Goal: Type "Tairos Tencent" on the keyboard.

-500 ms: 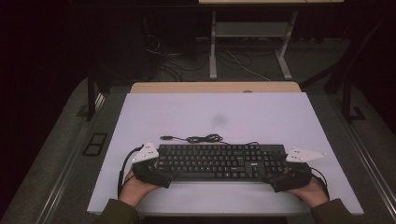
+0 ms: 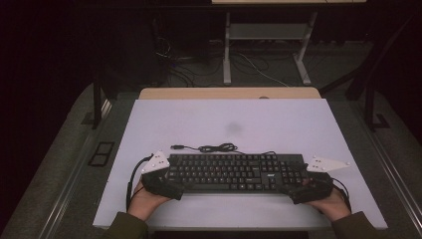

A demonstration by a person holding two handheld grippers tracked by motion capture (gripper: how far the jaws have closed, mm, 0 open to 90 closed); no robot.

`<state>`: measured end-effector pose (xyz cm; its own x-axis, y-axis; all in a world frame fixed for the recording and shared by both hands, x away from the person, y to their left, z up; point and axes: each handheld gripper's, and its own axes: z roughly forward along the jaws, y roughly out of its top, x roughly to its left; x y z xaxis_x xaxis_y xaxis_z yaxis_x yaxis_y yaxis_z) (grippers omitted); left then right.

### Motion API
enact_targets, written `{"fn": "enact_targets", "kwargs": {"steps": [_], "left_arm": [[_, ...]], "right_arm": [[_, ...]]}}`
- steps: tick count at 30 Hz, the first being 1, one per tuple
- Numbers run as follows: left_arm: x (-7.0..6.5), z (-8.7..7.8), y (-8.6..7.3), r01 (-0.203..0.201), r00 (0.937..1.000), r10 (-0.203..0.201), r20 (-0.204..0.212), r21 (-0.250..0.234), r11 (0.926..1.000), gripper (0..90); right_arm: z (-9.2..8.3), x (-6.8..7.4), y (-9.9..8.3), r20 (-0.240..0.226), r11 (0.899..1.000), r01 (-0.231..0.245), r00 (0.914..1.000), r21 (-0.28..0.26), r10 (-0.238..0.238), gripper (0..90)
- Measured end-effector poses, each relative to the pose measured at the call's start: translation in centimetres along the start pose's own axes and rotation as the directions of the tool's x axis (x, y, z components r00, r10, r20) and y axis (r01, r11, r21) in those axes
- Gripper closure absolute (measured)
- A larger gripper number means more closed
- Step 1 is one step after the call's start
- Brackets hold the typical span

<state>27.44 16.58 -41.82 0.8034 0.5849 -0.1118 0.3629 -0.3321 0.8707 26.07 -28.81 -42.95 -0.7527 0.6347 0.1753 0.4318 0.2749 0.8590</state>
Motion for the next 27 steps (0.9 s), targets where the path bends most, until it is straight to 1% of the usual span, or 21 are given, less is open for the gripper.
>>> {"fn": "enact_targets", "kwargs": {"steps": [3,8,12,16,18,19,27], "left_arm": [[0.0,0.0,0.0,0.001,1.0000,-0.001,-0.001,0.006,1.0000,0.0],[-0.1,-0.1,0.0,-0.006,0.9999,0.006,-0.012,-0.001,1.0000,0.0],[-0.1,-0.3,0.0,-0.001,0.9998,0.001,-0.017,-0.011,0.9999,0.0],[-0.1,-0.2,-0.1,-0.003,1.0000,0.003,-0.007,-0.012,0.9999,0.0],[-0.1,-0.1,-0.1,0.002,1.0000,-0.002,-0.001,-0.009,1.0000,0.0],[-0.1,0.0,-0.1,0.000,1.0000,0.000,0.001,-0.010,1.0000,0.0],[-0.2,0.2,-0.2,-0.001,0.9999,0.002,0.011,-0.011,0.9999,0.0]], "right_arm": [[0.1,0.0,0.2,0.000,1.000,-0.003,1.0000,-0.009,0.003,2.6],[0.3,0.2,0.5,-0.001,1.000,0.001,1.0000,-0.014,-0.001,2.6],[0.3,0.3,0.8,0.001,1.000,0.005,1.0000,-0.021,-0.005,2.6],[0.5,0.3,1.1,-0.003,1.000,0.006,1.0000,-0.029,-0.006,2.6],[0.5,0.4,1.1,-0.007,1.000,0.002,1.0000,-0.030,-0.002,2.6],[0.7,0.4,1.1,-0.010,0.999,0.009,0.9999,-0.034,-0.009,2.6],[1.1,0.5,1.2,-0.019,0.998,0.017,0.9997,-0.053,-0.018,2.6]]}}
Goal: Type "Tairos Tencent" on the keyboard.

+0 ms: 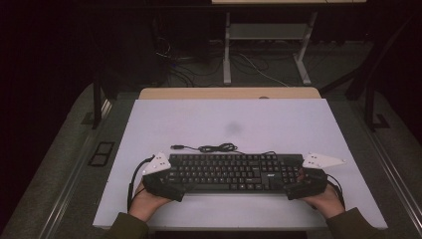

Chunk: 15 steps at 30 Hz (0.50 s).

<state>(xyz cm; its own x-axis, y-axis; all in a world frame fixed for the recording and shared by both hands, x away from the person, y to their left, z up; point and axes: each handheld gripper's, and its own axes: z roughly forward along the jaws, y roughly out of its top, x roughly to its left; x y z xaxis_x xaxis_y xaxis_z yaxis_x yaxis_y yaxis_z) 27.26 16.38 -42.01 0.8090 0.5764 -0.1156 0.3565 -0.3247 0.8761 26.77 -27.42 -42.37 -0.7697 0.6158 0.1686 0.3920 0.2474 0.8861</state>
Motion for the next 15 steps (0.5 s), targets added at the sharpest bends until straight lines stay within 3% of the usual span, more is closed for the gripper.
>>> {"fn": "enact_targets", "kwargs": {"steps": [15], "left_arm": [[-0.02,0.01,0.05,0.000,1.0000,0.000,0.002,-0.008,1.0000,0.0]], "right_arm": [[0.93,0.38,0.53,-0.017,1.000,0.008,0.9998,-0.010,-0.009,2.6]]}}
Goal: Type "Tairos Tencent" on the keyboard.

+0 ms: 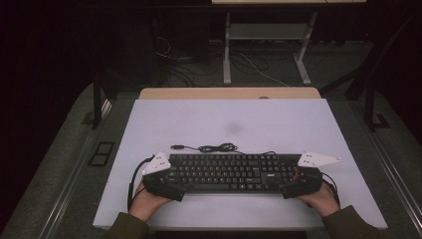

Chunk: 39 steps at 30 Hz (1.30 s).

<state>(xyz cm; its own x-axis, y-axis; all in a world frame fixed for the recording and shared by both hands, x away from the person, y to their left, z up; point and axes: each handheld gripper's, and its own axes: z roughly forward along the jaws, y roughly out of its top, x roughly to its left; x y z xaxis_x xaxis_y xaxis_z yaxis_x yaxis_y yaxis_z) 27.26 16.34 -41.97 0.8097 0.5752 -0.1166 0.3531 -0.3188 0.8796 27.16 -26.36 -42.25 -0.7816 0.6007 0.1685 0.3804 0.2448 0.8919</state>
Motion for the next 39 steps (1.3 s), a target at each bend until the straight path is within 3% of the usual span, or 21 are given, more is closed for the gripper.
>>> {"fn": "enact_targets", "kwargs": {"steps": [39], "left_arm": [[0.0,0.0,-0.1,0.007,1.0000,-0.007,0.004,-0.006,1.0000,0.0]], "right_arm": [[3.5,0.4,1.1,-0.066,0.999,0.000,0.9978,0.035,0.002,2.7]]}}
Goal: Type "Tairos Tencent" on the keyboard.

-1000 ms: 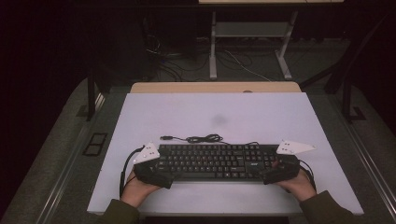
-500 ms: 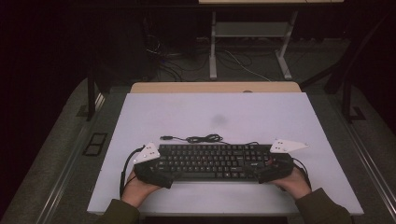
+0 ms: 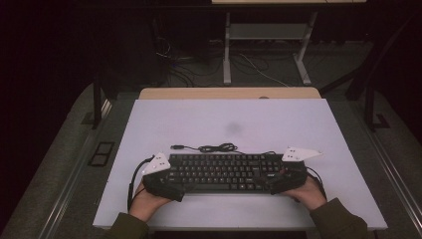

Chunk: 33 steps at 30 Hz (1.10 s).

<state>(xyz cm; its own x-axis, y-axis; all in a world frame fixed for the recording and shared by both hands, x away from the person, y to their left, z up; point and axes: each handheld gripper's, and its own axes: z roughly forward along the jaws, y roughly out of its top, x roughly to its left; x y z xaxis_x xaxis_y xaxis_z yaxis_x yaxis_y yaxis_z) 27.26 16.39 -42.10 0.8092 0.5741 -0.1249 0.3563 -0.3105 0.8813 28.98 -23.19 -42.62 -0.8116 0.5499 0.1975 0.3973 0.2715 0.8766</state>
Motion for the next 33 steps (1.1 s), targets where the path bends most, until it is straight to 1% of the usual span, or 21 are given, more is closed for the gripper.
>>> {"fn": "enact_targets", "kwargs": {"steps": [9,10,11,19,20,21,22,25,26,29,31,32,33], "left_arm": [[0.0,0.0,0.0,0.001,1.0000,-0.001,0.003,-0.003,1.0000,0.0],[0.0,0.0,0.0,-0.001,1.0000,0.001,0.004,0.000,1.0000,0.0],[0.0,0.0,0.0,-0.002,1.0000,0.002,0.004,-0.002,1.0000,0.0],[0.0,0.0,0.0,0.001,1.0000,-0.001,0.005,-0.005,1.0000,0.0],[0.0,0.0,0.0,0.000,1.0000,0.000,0.006,-0.003,1.0000,0.0],[0.0,0.0,0.0,0.000,1.0000,0.000,0.005,-0.002,1.0000,0.0],[0.0,0.0,0.0,0.000,1.0000,0.000,0.005,-0.002,1.0000,0.0],[0.0,0.0,0.0,0.002,1.0000,-0.002,0.005,-0.005,1.0000,0.0],[0.0,0.0,0.0,0.002,1.0000,-0.002,0.005,-0.006,1.0000,0.0],[0.0,0.0,0.0,0.002,1.0000,-0.002,0.005,-0.004,1.0000,0.0],[0.1,0.0,-0.1,0.003,1.0000,-0.003,0.004,-0.003,1.0000,0.0],[0.1,0.0,-0.1,0.004,1.0000,-0.004,0.004,-0.004,1.0000,0.0],[0.1,0.0,-0.1,0.003,1.0000,-0.003,0.005,-0.004,1.0000,0.0]], "right_arm": [[0.7,0.1,0.1,-0.017,1.000,0.005,0.9998,0.013,-0.004,2.7],[0.8,0.1,0.1,-0.020,1.000,0.000,0.9998,0.015,0.000,3.0],[0.9,0.1,0.2,-0.031,1.000,-0.001,0.9995,0.022,0.002,7.2],[1.4,0.0,0.3,-0.042,0.999,-0.011,0.9991,0.031,0.012,7.2],[1.5,0.0,0.4,-0.045,0.999,-0.006,0.9990,0.034,0.008,7.3],[1.7,0.0,0.4,-0.047,0.999,-0.008,0.9988,0.040,0.010,8.0],[1.8,0.0,0.4,-0.052,0.999,-0.009,0.9986,0.043,0.011,13.7],[2.0,0.1,0.5,-0.059,0.999,-0.004,0.9982,0.053,0.007,14.9],[2.2,0.2,0.6,-0.064,0.998,-0.003,0.9979,0.065,0.007,15.7],[2.3,0.2,0.6,-0.065,0.997,-0.001,0.9978,0.072,0.006,17.4],[2.6,0.3,0.7,-0.069,0.996,0.003,0.9976,0.085,0.003,20.6],[2.6,0.3,0.7,-0.069,0.996,0.003,0.9976,0.085,0.003,20.6],[2.6,0.3,0.7,-0.071,0.996,0.005,0.9974,0.094,0.001,23.1]]}}
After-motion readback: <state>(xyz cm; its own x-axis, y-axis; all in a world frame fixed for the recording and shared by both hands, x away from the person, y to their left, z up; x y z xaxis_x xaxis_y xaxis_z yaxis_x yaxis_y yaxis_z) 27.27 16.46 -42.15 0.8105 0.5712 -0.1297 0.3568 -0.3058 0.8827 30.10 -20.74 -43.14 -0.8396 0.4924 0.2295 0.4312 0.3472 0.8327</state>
